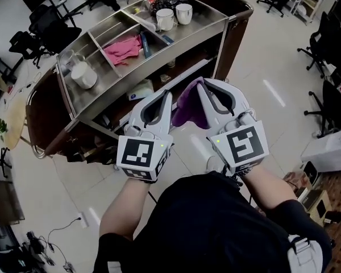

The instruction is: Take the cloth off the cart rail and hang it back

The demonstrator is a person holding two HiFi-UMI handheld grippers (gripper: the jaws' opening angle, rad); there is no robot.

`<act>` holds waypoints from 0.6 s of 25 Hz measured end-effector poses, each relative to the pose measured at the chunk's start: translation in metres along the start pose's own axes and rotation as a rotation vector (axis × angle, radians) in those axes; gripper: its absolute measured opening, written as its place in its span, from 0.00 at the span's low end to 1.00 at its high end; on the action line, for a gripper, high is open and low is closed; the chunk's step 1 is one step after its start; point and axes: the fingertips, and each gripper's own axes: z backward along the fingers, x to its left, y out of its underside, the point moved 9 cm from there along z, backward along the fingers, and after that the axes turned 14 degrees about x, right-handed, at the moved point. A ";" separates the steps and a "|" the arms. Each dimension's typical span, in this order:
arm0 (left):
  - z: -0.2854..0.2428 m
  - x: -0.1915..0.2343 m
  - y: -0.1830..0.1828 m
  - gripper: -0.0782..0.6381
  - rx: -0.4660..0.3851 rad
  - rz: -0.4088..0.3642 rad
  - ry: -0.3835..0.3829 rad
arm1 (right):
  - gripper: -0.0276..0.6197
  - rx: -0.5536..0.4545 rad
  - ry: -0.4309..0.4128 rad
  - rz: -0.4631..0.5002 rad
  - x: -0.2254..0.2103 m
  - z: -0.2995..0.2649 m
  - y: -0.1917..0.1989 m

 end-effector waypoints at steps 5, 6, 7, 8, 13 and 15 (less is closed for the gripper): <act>-0.039 -0.013 -0.001 0.10 0.003 -0.014 0.083 | 0.06 0.018 0.084 -0.037 -0.033 0.006 0.016; -0.047 -0.018 -0.001 0.10 0.006 -0.017 0.100 | 0.05 0.021 0.100 -0.045 -0.040 0.008 0.019; -0.055 -0.023 -0.001 0.10 0.009 -0.020 0.117 | 0.06 0.023 0.115 -0.052 -0.048 0.011 0.022; -0.064 -0.029 -0.002 0.10 0.012 -0.025 0.133 | 0.05 0.025 0.130 -0.059 -0.056 0.014 0.025; -0.109 -0.059 -0.006 0.10 0.021 -0.043 0.196 | 0.05 0.032 0.194 -0.092 -0.100 0.030 0.045; -0.128 -0.071 -0.010 0.10 0.027 -0.051 0.209 | 0.05 0.037 0.213 -0.105 -0.120 0.034 0.054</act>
